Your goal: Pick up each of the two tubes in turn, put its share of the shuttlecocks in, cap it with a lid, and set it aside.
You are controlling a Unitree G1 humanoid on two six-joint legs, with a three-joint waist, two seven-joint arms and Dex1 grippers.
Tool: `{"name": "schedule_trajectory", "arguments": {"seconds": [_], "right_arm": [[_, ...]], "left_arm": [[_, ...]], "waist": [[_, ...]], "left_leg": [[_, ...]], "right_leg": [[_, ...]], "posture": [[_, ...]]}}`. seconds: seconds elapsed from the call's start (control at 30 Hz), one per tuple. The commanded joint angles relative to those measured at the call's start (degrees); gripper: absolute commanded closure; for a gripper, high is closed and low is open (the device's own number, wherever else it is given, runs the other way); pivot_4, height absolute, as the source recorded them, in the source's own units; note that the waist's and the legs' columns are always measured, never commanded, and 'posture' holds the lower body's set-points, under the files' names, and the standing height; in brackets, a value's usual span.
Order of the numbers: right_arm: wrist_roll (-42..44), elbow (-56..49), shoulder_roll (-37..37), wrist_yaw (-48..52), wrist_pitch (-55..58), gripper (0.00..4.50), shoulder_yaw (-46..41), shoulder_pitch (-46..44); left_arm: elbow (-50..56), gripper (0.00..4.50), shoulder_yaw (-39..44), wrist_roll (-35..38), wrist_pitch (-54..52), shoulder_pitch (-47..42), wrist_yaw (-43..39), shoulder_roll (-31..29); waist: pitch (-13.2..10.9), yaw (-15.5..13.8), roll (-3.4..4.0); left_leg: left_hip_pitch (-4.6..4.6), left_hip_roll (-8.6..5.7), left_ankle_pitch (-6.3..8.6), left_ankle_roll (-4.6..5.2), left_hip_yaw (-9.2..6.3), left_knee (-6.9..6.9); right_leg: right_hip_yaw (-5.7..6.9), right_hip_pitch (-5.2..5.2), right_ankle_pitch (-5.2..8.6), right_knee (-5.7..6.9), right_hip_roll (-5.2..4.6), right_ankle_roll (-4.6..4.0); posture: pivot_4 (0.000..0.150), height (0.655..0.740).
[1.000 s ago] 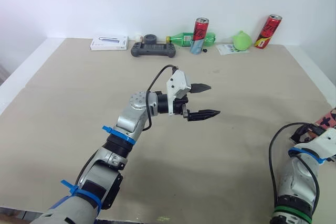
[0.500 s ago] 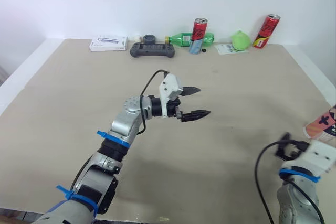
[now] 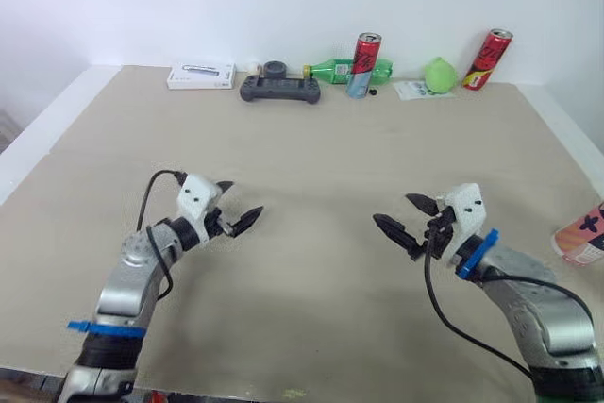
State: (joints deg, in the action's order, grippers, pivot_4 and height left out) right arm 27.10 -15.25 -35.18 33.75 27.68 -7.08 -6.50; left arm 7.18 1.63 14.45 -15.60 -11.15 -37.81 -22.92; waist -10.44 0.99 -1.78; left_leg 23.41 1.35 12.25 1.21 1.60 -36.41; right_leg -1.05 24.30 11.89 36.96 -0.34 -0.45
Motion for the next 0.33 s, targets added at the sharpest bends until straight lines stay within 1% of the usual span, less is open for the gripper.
{"name": "schedule_trajectory", "arguments": {"seconds": [0.03,0.2,0.33], "right_arm": [[-1.32,2.61,0.27,2.30,-2.02,0.05,0.90,-1.87],[-3.51,5.58,2.05,2.43,-4.30,0.05,1.86,-3.41],[-4.28,6.67,3.57,1.35,-5.52,0.05,0.80,-3.98]], "left_arm": [[5.31,0.00,0.99,0.36,-0.67,0.45,1.96,-0.44],[6.80,0.00,1.40,0.81,-1.71,1.38,3.17,-0.83],[7.09,0.00,0.73,0.65,-2.21,1.42,3.07,-1.11]], "waist": [[0.00,-0.16,0.00],[0.00,0.09,-0.01],[-0.01,0.30,-0.01]], "left_leg": [[0.02,-0.02,0.00,0.00,-0.01,-0.01],[-0.04,-0.03,0.00,0.00,0.07,-0.03],[-0.06,0.04,0.00,0.00,0.09,-0.03]], "right_leg": [[0.01,0.00,0.00,0.00,-0.02,0.01],[-0.02,0.00,-0.01,0.00,-0.03,0.01],[-0.02,0.01,-0.04,0.01,0.05,0.04]], "posture": [[0.150,0.7395],[0.150,0.7395],[0.150,0.7395]]}}
